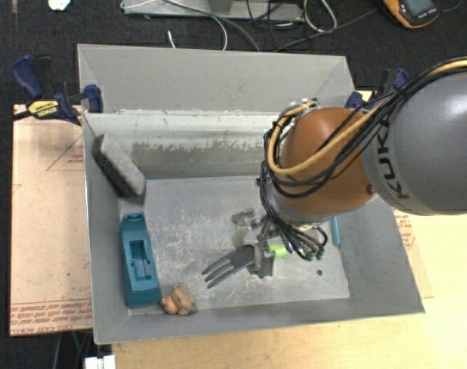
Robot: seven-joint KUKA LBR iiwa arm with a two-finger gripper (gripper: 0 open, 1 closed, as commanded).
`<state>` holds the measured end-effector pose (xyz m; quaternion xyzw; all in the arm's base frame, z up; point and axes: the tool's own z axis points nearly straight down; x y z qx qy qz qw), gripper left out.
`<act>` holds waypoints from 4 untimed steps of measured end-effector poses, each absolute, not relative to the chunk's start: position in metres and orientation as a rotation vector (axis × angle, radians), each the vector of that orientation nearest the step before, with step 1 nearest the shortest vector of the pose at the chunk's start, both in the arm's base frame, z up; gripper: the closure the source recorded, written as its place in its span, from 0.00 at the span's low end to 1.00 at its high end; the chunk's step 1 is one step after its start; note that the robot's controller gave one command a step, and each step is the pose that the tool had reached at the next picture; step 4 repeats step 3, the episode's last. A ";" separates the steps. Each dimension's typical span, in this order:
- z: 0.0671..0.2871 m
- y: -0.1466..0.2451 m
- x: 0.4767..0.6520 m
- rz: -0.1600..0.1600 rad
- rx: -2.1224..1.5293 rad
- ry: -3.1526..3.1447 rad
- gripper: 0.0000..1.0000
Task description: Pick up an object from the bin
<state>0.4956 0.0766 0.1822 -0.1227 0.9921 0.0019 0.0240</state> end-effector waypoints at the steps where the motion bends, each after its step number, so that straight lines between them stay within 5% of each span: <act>1: 0.115 0.065 0.530 -0.004 -0.770 2.993 1.00; 2: 0.158 0.072 0.522 -0.004 -0.908 2.964 1.00; 3: 0.234 0.073 0.518 -0.001 -0.758 3.009 1.00; 4: 0.234 0.073 0.518 -0.001 -0.758 3.009 1.00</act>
Offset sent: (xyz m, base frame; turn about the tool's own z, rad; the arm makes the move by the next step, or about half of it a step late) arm 0.0108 0.0133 0.1406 -0.2160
